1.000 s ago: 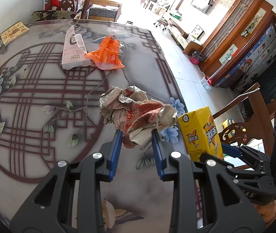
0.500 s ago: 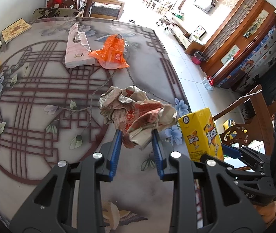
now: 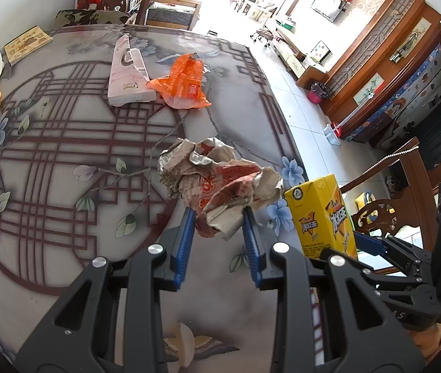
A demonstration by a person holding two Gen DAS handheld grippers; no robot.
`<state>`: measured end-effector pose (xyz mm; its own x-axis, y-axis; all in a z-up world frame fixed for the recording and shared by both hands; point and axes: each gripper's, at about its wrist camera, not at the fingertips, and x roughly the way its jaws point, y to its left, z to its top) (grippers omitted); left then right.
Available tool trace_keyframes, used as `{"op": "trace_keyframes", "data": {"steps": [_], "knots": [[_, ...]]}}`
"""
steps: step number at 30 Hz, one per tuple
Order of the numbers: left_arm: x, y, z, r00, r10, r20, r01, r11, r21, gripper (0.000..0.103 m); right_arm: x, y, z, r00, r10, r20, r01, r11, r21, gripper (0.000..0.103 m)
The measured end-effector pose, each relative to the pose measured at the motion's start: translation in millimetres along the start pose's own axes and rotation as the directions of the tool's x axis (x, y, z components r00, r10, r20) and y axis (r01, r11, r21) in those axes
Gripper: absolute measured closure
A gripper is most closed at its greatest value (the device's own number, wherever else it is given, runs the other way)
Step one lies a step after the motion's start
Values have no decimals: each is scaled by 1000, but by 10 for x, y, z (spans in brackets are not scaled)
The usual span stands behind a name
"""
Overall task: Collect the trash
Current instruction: 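Hold the crumpled paper raised in the left gripper while the right gripper holds the carton, then carry both items to the red bin and open both grippers over it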
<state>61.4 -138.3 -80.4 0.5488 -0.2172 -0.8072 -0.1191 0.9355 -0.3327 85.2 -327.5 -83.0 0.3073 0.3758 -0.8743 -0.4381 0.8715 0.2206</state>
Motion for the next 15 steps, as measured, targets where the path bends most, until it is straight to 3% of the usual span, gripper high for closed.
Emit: {"op": "trace_keyframes", "data": {"steps": [15], "knots": [[-56,-153,-1,1000,-3,20,3,1000,30,73,-136,-246,-42,999,-20,28,19,998,53,44]]}}
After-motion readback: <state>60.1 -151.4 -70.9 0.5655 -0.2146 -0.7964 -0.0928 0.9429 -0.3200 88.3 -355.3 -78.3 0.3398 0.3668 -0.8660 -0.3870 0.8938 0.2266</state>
